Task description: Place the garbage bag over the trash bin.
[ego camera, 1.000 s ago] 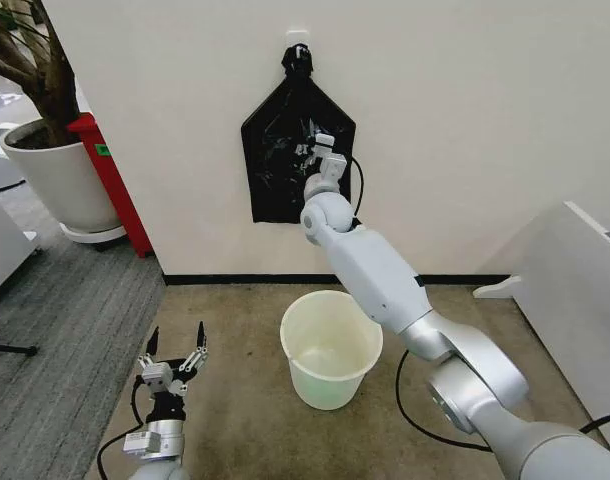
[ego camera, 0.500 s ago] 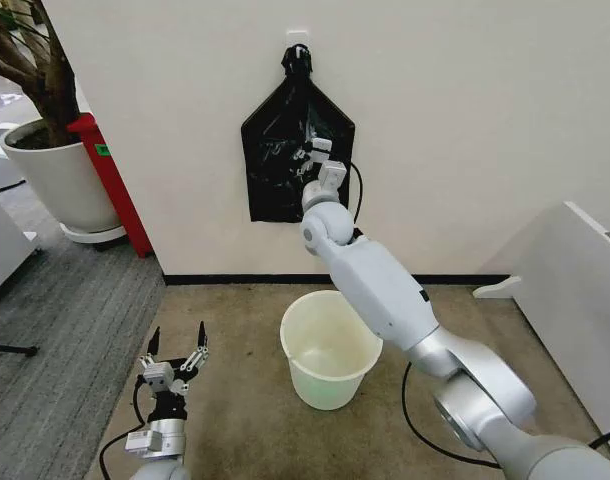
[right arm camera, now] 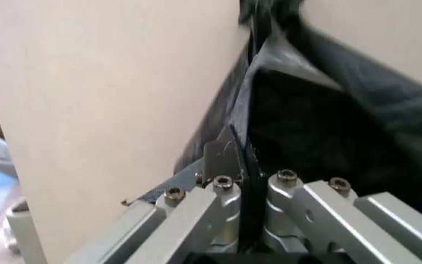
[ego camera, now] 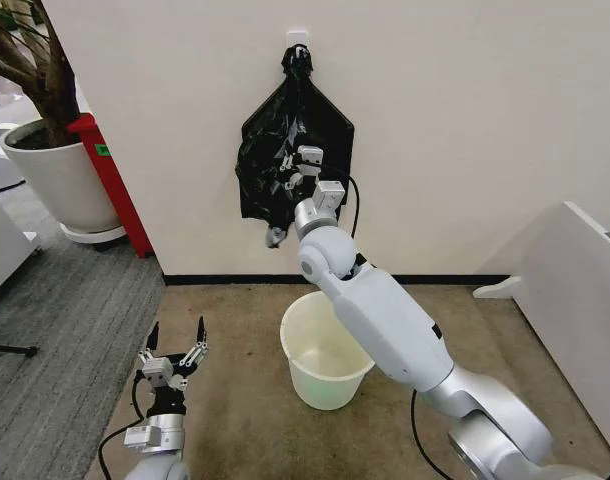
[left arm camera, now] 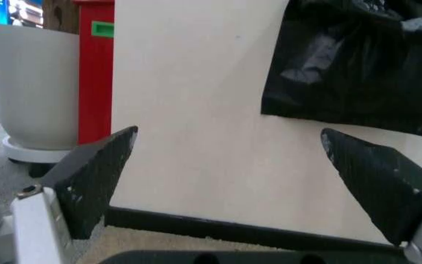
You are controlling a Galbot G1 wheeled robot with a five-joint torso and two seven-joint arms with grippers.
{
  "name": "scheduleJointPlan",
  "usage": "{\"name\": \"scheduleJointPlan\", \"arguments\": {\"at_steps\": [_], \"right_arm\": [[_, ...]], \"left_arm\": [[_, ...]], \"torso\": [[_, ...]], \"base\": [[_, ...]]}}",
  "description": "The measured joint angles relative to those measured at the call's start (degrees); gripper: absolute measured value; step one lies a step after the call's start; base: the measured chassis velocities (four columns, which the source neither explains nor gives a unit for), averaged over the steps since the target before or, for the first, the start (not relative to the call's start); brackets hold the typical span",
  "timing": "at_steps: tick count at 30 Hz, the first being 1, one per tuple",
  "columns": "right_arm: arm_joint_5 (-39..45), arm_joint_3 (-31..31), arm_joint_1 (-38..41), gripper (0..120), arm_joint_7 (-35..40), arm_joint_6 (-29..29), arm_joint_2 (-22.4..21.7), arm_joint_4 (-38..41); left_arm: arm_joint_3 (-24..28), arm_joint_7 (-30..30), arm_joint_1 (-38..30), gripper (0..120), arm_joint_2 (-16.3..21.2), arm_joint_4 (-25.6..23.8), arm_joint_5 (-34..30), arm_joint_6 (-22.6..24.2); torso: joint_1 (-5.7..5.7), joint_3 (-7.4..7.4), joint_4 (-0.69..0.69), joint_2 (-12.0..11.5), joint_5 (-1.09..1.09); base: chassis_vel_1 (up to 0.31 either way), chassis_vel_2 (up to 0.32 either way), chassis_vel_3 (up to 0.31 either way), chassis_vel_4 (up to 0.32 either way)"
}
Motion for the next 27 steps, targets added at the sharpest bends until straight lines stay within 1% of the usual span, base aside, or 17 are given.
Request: {"name": "scheduleJointPlan", "arguments": {"at_steps": [4, 6, 9, 10, 12, 13, 14, 16, 17, 18, 19, 21, 22, 23, 24, 25, 27], "right_arm": [[0.1, 1.3, -0.1, 0, 0.1, 0.8, 0.0, 1.5], [0.1, 2.2, -0.5, 0, 0.0, 1.2, -0.6, 2.3], [0.2, 2.8, -1.2, 0, -0.1, 1.7, -1.8, 2.9], [0.2, 2.8, -1.2, 0, -0.1, 1.7, -1.8, 2.9], [0.3, 2.9, -2.1, 0, -0.3, 1.9, -2.7, 3.4], [0.3, 2.9, -2.7, 0, -0.5, 2.1, -3.1, 3.6], [0.3, 2.9, -3.1, 0, -0.6, 2.2, -3.4, 3.8], [0.2, 3.0, -4.2, 0, -0.8, 2.3, -3.8, 4.3], [0.2, 3.0, -4.2, 0, -0.8, 2.3, -3.8, 4.3], [0.1, 3.0, -4.7, 0, -0.9, 2.4, -3.8, 4.4], [-0.1, 3.1, -5.1, 0, -1.1, 2.5, -3.8, 4.4], [-0.5, 3.3, -5.6, 0, -1.2, 2.8, -3.6, 4.3], [-0.6, 3.4, -5.7, 0, -1.2, 2.8, -3.5, 4.1], [-0.6, 3.6, -5.7, 0, -1.3, 2.8, -3.4, 3.9], [-0.6, 3.6, -5.7, 0, -1.3, 2.8, -3.4, 3.9], [-0.7, 3.6, -5.6, 0, -1.3, 2.8, -3.3, 3.7], [-0.7, 3.7, -5.0, 0, -1.3, 2.8, -3.3, 3.4]], "left_arm": [[0.3, -0.4, -0.7, 99, 1.2, -1.0, -1.1, 0.7], [1.1, -0.9, -2.6, 99, 3.3, -2.5, -3.3, 2.2], [2.5, -2.2, -5.8, 98, 6.8, -4.7, -8.9, 4.8], [2.5, -2.2, -5.8, 98, 6.8, -4.7, -8.9, 4.8], [3.6, -3.1, -8.6, 98, 10.2, -6.4, -15.5, 6.8], [4.2, -3.4, -10.5, 98, 12.7, -7.6, -20.2, 8.0], [4.6, -3.5, -11.8, 98, 14.6, -8.5, -23.5, 8.9], [5.6, -3.8, -15.5, 96, 20.3, -10.0, -32.0, 11.3], [5.6, -3.8, -15.5, 96, 20.3, -10.0, -32.0, 11.3], [6.1, -3.9, -17.0, 96, 22.4, -10.2, -34.3, 11.9], [7.3, -3.9, -20.1, 96, 25.6, -10.2, -37.7, 12.6], [9.8, -4.2, -26.7, 96, 29.7, -9.8, -42.5, 13.8], [10.7, -4.3, -29.0, 96, 30.7, -9.6, -43.9, 14.2], [12.3, -4.6, -33.0, 96, 31.8, -9.3, -46.0, 14.9], [12.3, -4.6, -33.0, 96, 31.8, -9.3, -46.0, 14.9], [13.8, -4.9, -36.0, 96, 32.4, -9.1, -47.8, 15.5], [16.8, -5.7, -41.7, 96, 32.6, -8.8, -50.9, 16.8]], "torso": [[0.0, 0.0, 0.01, 0.0, -0.01], [0.0, 0.0, -0.01, 0.0, 0.0], [0.0, 0.0, -0.02, 0.0, 0.0], [0.0, 0.0, -0.02, 0.0, 0.0], [0.0, 0.0, -0.02, 0.0, -0.02], [0.0, 0.0, -0.03, 0.0, 0.0], [0.0, 0.0, -0.01, 0.0, 0.0], [0.0, 0.0, -0.02, 0.0, 0.0], [0.0, 0.0, -0.02, 0.0, 0.0], [0.0, 0.01, 0.0, 0.0, 0.01], [0.0, 0.0, 0.0, 0.0, 0.0], [0.0, 0.01, -0.01, 0.0, 0.0], [0.0, 0.01, -0.01, 0.0, 0.0], [0.0, 0.01, -0.03, 0.0, 0.0], [0.0, 0.01, -0.03, 0.0, 0.0], [0.0, 0.01, -0.03, 0.0, 0.03], [0.0, 0.01, -0.02, 0.0, -0.01]], "base": [[0.0, 0.0, 0.0, 0.0], [0.0, 0.0, 0.0, 0.0], [0.0, 0.0, 0.0, 0.0], [0.0, 0.0, 0.0, 0.0], [0.0, 0.0, 0.0, 0.0], [0.0, 0.0, 0.0, 0.0], [0.0, 0.0, 0.0, 0.0], [0.0, 0.0, 0.0, 0.0], [0.0, 0.0, 0.0, 0.0], [0.0, 0.0, 0.0, 0.0], [0.0, 0.0, 0.0, 0.0], [0.0, 0.0, 0.0, 0.0], [0.0, 0.0, 0.0, 0.0], [0.0, 0.0, 0.0, 0.0], [0.0, 0.0, 0.0, 0.0], [0.0, 0.0, 0.0, 0.0], [0.0, 0.0, 0.0, 0.0]]}}
